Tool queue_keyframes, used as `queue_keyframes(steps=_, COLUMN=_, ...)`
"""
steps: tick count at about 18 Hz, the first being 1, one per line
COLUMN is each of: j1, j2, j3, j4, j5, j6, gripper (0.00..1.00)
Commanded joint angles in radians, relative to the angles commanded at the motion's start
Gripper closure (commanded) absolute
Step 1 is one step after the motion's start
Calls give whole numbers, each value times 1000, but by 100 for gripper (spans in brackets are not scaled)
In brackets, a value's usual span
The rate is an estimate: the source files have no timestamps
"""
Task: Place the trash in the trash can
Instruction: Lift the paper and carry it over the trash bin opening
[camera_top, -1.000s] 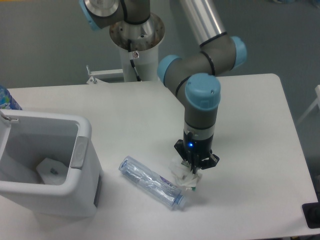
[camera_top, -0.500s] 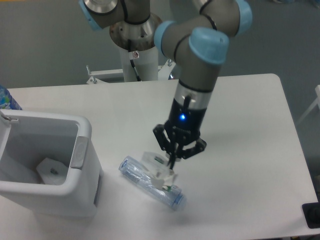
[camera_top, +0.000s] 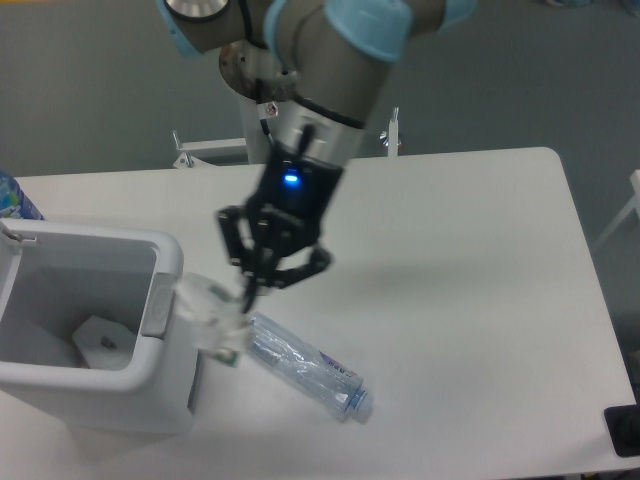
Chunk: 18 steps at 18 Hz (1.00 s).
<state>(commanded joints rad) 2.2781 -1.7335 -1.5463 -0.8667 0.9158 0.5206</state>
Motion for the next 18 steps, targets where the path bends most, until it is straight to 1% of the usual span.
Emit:
queue_keyframes(steps=1, j1=-12, j2=0, j3=0, j4=3, j5=-2, j6=-26, gripper=100)
queue_keyframes(steps=2, j1=-29, j2=-1, j3=0, j4=5, j5=-2, j6=-31, gripper=98)
queue_keyframes(steps=3, j1=-46, j2=-1, j3=0, j4=5, j5=-2, j6=-31, gripper=83)
queue_keyframes(steps=4, j1=-52, j2=-1, j3=2, j4=6, j5=-2, j6=-30, gripper=65)
queue_keyframes(steps=5, j1=-57, j2=-1, j3=2, j4=6, j5=-2, j6=-30, gripper=56)
queue_keyframes(steps=6, j1=-58, j2=0, j3=0, j4=6, j5=-3, j6=-28, gripper=37)
queue_keyframes(steps=7, j1=-66, j2=2, j3=2, j4=8, j5=-3, j6=-27, gripper=4)
queue_keyframes(steps=8, j1=-68, j2=3, j3=2, j4=8, j5=-2, j6=-27, gripper=0)
queue_keyframes(steps=15, j1=-65, j2=2, j3=9, j4=6, j5=6, j6=-31, gripper=0)
queue_keyframes(steps=16, j1=-65, j2=0, j3=12, j4=8, j5=40, j6=-33, gripper=0)
queue_keyframes(steps=18, j1=-45, j2=2, j3=28, j4=6, j5=164, j6=-37, gripper=0)
